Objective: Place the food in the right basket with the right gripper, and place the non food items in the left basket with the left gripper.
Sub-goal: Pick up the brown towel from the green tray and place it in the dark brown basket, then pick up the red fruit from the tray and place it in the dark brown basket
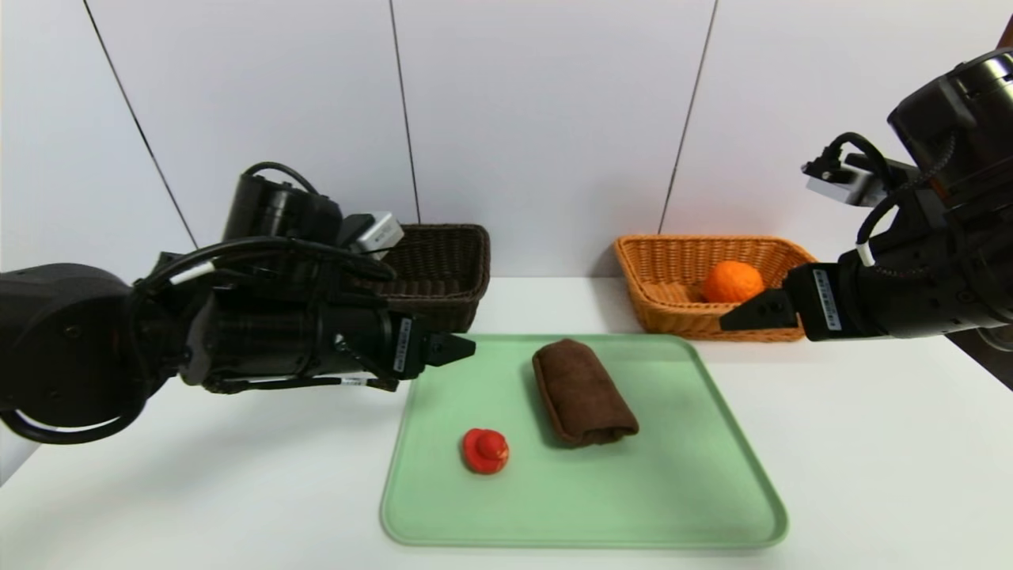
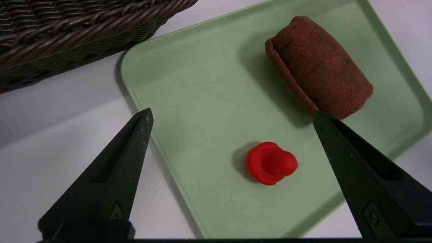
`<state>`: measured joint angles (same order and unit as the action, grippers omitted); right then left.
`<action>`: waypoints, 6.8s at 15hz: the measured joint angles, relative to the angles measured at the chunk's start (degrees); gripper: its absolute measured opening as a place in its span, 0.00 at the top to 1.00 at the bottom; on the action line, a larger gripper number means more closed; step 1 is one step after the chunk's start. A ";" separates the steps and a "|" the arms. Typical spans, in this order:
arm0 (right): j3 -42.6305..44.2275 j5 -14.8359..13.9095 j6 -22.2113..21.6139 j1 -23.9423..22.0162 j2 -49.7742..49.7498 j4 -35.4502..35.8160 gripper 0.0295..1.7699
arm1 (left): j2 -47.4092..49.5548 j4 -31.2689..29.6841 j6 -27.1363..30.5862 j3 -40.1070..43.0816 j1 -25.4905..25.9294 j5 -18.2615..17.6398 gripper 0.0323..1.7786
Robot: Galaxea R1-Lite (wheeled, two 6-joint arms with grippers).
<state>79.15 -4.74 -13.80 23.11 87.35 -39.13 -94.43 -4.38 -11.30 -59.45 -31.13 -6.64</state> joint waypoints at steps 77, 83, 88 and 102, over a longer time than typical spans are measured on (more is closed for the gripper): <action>-7.79 -0.22 -0.59 -0.44 -1.85 3.30 0.04 | -26.10 25.27 47.10 -53.64 18.96 0.17 0.73; -8.96 -0.32 -0.61 -0.44 -1.66 4.99 0.04 | -30.65 25.34 57.62 -53.64 20.72 -0.57 0.73; -9.09 -0.22 -0.61 -0.46 -1.49 5.07 0.04 | -32.00 25.16 57.30 -53.64 20.75 -0.62 0.44; -9.01 -0.22 -0.69 -0.46 -1.54 5.14 0.04 | -27.56 26.89 51.13 -53.64 19.81 -0.68 0.11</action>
<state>70.14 -4.96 -14.49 22.65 85.81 -33.99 -121.99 22.52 39.83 -113.09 -11.33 -7.33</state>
